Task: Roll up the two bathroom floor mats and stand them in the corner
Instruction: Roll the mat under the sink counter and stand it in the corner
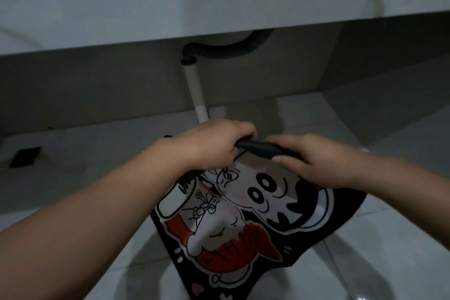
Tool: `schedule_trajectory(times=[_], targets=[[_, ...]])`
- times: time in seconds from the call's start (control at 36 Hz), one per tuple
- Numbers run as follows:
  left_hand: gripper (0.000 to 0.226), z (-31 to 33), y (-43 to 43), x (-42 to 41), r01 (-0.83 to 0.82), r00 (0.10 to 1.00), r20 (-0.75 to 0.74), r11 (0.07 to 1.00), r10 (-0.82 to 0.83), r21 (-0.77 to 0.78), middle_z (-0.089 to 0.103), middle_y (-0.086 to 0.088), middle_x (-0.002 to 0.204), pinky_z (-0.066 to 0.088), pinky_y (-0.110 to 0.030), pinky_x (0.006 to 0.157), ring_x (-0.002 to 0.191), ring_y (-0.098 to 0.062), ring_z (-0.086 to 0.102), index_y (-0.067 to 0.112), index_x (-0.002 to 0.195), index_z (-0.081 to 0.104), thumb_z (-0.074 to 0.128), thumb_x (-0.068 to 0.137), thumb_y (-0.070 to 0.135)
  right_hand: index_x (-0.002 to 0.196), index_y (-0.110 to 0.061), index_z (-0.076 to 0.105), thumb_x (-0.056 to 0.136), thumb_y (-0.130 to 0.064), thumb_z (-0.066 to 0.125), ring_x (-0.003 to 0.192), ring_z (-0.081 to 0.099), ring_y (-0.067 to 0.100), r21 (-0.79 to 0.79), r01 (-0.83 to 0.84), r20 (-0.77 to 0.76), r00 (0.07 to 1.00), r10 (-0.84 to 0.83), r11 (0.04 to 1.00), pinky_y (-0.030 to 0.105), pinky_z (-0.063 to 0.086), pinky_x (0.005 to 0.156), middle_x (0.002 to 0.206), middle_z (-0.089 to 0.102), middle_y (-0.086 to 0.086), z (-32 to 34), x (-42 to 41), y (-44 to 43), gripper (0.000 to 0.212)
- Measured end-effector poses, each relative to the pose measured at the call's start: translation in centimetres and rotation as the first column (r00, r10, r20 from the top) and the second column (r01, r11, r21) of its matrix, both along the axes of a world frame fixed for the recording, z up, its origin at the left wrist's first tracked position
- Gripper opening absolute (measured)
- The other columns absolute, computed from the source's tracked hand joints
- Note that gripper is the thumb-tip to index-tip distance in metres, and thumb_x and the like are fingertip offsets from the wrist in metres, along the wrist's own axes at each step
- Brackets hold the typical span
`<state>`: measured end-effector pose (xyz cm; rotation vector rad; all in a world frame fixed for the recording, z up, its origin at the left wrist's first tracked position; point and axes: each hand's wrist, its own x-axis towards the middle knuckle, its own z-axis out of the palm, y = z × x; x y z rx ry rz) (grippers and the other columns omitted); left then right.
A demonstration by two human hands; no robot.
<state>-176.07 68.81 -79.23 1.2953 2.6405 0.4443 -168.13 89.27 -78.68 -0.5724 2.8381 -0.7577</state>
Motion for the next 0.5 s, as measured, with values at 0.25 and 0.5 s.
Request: schedule_trajectory(times=[0.25, 0.5], targets=[[0.012, -1.8, -1.1, -1.7, -0.173, 0.978, -0.133, 0.980, 0.159, -0.099, 0.058, -0.003, 0.089, 0.039, -0.032, 0.058, 0.076, -0.023, 0.054, 0.024, 0.100, 0.051, 0.049, 0.089, 0.024, 0.137, -0.027, 0.037, 0.093, -0.020, 0.043, 0.091, 0.060, 0.027, 0.466, 0.022, -0.369, 0.913, 0.172, 0.884, 0.031, 0.039, 0.061, 0.118, 0.062, 0.007, -1.1, -3.5, 1.3, 0.045], [0.009, 0.4, 0.1, -1.4, -0.115, 0.960, -0.239, 0.984, 0.146, 0.138, 0.041, 0.006, 0.062, 0.023, -0.026, 0.042, 0.053, -0.010, 0.039, 0.017, 0.096, 0.050, 0.046, 0.092, 0.025, 0.110, -0.037, 0.058, 0.094, -0.031, 0.045, 0.063, 0.041, 0.009, 0.455, 0.191, -0.362, 0.932, -0.016, 0.870, 0.027, 0.032, 0.052, 0.072, 0.044, -0.014, 4.8, -6.4, 1.9, 0.021]])
